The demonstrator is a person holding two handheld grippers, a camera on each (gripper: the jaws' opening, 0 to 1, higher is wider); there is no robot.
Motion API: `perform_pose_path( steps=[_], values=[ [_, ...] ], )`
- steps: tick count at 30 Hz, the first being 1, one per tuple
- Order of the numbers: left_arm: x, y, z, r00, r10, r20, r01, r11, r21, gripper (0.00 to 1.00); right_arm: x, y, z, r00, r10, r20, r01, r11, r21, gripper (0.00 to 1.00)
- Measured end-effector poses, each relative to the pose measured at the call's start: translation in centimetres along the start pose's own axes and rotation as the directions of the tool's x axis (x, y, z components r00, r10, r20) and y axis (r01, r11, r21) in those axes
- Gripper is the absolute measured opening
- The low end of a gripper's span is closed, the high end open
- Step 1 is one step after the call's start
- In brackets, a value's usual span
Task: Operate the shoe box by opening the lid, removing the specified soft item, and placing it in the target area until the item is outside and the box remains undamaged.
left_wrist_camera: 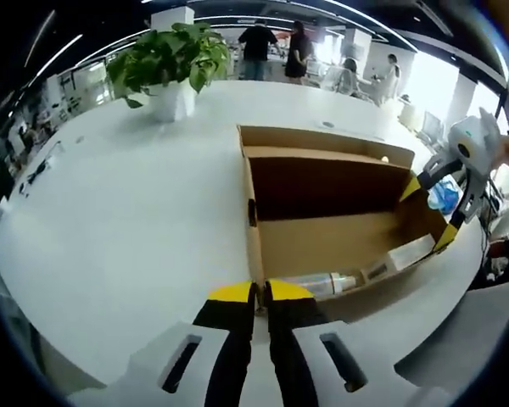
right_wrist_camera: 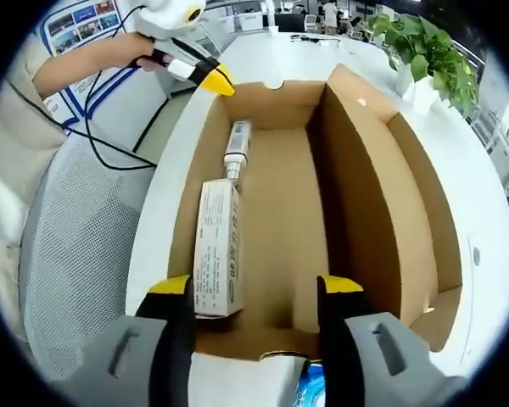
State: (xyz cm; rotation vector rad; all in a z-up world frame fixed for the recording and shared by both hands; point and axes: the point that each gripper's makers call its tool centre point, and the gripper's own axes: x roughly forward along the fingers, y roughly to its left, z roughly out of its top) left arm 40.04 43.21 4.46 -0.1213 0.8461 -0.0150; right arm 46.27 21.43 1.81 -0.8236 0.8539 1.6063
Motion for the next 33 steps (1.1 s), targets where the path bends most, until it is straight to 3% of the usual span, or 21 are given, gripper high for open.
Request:
perform_pose_path(
  steps=[7,16,25,29,33],
  values=[
    [0.0,0.0,0.1,1.0,-0.002,0.001,0.002,1.0,-0.001,0.02,-0.4,-0.5,-0.3,1.0,-0.019,-0.015,0.019,1.0,-0.008,0.54],
    [0.1,0.1,0.2,1.0,-0.005,-0.01,0.005,1.0,0.001,0.02,0.0,0.7,0.2,1.0,0.031,0.004,-0.031,0.999,-0.034,0.48],
    [0.2,0.3,0.2,1.0,-0.005,-0.016,0.005,1.0,-0.001,0.02,1.5,2.3,0.6,0.998,0.065,0.002,-0.065,0.993,-0.1,0.3],
    [0.2,0.3,0.2,1.0,-0.005,-0.017,0.005,1.0,-0.002,0.02,1.6,2.7,0.7,0.997,0.074,0.005,-0.073,0.991,-0.11,0.16],
    [0.3,0.4,0.2,1.0,-0.004,-0.016,0.004,1.0,-0.009,0.02,1.7,2.7,0.5,0.998,0.068,0.0,-0.067,0.99,-0.123,0.16]
  ],
)
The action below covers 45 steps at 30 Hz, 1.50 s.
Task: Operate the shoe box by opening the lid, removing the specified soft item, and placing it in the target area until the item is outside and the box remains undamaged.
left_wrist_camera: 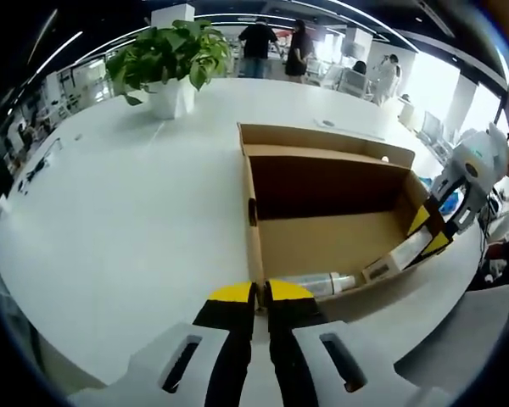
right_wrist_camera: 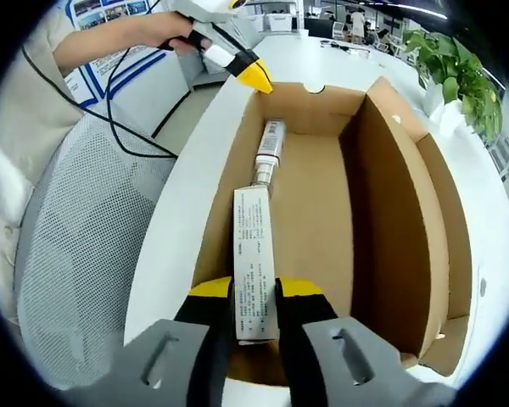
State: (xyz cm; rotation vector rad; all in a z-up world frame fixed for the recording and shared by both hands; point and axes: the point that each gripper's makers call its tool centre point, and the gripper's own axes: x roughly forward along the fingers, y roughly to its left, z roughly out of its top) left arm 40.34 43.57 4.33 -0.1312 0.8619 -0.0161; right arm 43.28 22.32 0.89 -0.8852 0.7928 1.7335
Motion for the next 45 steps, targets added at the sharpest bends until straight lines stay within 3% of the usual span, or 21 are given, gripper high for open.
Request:
perform_pose_path(
  steps=[5,6,7,25,35,38,45],
  values=[
    [0.0,0.0,0.0,1.0,0.0,0.002,0.0,1.0,-0.015,0.02,0.0,0.1,0.1,1.0,-0.006,0.002,0.006,1.0,-0.002,0.16],
    [0.0,0.0,0.0,1.0,0.002,0.003,-0.002,1.0,-0.017,0.02,-0.1,0.4,0.4,1.0,0.001,0.014,-0.002,0.997,0.076,0.15],
    [0.0,0.0,0.0,1.0,0.002,0.003,-0.002,1.0,-0.018,0.02,-0.1,0.4,0.5,1.0,0.0,0.018,-0.002,0.997,0.08,0.15],
    [-0.1,-0.1,-0.1,1.0,0.001,0.001,-0.001,1.0,-0.023,0.02,-2.8,-0.4,2.6,0.993,-0.073,0.093,0.066,0.996,0.067,0.14],
    [-0.1,-0.2,-0.1,1.0,0.0,-0.005,-0.001,1.0,-0.027,0.02,-5.5,-0.7,4.2,0.979,-0.106,0.174,0.089,0.991,0.099,0.14],
    [-0.1,-0.2,-0.1,1.0,0.002,-0.007,-0.002,1.0,-0.024,0.02,-6.4,-0.5,4.9,0.972,-0.093,0.217,0.067,0.99,0.126,0.15],
    [-0.1,-0.3,-0.1,1.0,0.006,-0.016,-0.006,1.0,-0.006,0.02,-8.3,-0.4,5.4,0.962,-0.11,0.25,0.079,0.988,0.132,0.15]
  ],
)
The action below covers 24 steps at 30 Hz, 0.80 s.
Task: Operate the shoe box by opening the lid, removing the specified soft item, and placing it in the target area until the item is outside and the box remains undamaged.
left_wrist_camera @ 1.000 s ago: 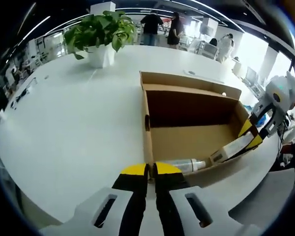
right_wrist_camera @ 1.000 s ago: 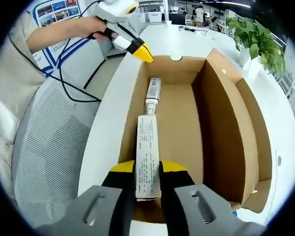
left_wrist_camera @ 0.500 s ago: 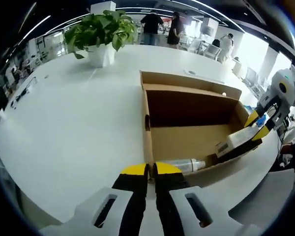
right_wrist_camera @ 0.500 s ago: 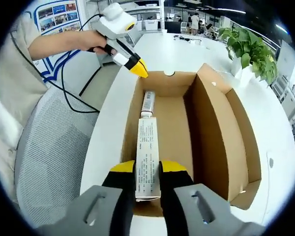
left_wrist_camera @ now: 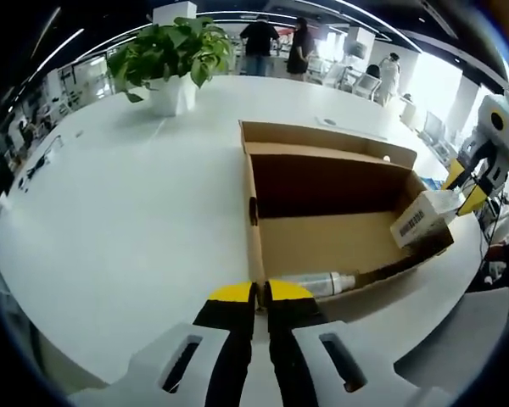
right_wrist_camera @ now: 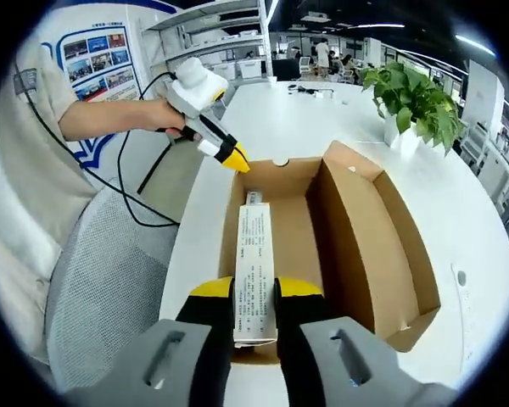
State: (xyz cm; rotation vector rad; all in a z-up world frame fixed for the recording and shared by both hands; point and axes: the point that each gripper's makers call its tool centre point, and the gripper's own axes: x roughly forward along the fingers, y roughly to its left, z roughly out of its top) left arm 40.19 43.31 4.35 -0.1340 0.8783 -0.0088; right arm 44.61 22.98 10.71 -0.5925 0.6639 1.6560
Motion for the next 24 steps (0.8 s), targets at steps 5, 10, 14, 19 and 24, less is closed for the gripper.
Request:
perform_pose_path(
  steps=[5,10,14,19,24],
  values=[
    [0.0,0.0,0.0,1.0,0.002,-0.007,-0.002,1.0,0.006,0.02,-1.6,0.0,0.7,1.0,-0.006,0.025,0.007,1.0,-0.011,0.15],
    [0.1,0.0,0.0,1.0,0.004,-0.014,-0.004,1.0,0.015,0.02,-3.7,-0.2,1.0,0.999,-0.01,0.039,0.011,1.0,-0.022,0.15],
    [0.1,0.0,0.0,1.0,0.005,-0.018,-0.004,1.0,0.017,0.02,-5.1,-0.7,1.0,0.999,-0.024,0.046,0.026,0.999,-0.03,0.15],
    [0.1,0.0,0.0,1.0,0.004,-0.02,-0.003,1.0,0.013,0.02,-7.1,-1.4,1.0,0.998,-0.045,0.051,0.046,0.998,-0.037,0.15],
    [0.1,0.0,-0.1,1.0,0.004,-0.023,-0.004,1.0,0.012,0.02,-9.1,-2.4,1.0,0.995,-0.071,0.064,0.073,0.997,-0.038,0.14]
  ],
)
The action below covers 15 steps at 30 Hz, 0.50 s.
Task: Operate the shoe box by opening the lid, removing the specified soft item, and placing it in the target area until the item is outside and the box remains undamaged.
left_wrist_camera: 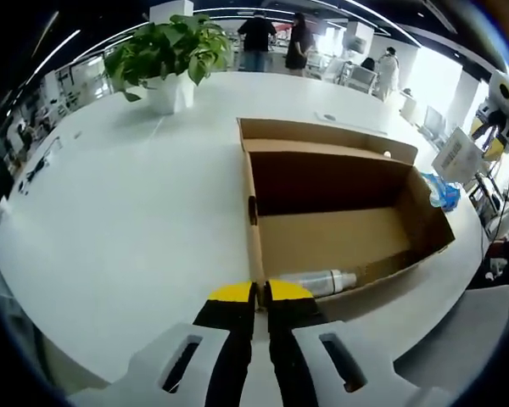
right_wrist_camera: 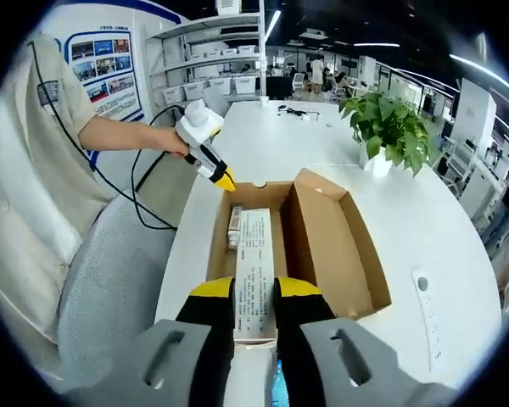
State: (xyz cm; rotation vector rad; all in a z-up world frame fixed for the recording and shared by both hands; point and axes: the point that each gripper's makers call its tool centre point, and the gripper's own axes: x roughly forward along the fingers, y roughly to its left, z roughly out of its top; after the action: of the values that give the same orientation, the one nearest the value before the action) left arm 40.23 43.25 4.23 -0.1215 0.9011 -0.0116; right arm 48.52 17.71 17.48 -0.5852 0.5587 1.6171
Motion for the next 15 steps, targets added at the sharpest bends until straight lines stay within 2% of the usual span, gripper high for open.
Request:
perform_pose_path(
  steps=[15],
  values=[
    [0.0,0.0,0.0,1.0,-0.001,-0.006,0.001,1.0,-0.02,0.02,-4.4,-2.8,-1.5,0.999,-0.051,-0.015,0.051,0.999,-0.016,0.15]
  ],
)
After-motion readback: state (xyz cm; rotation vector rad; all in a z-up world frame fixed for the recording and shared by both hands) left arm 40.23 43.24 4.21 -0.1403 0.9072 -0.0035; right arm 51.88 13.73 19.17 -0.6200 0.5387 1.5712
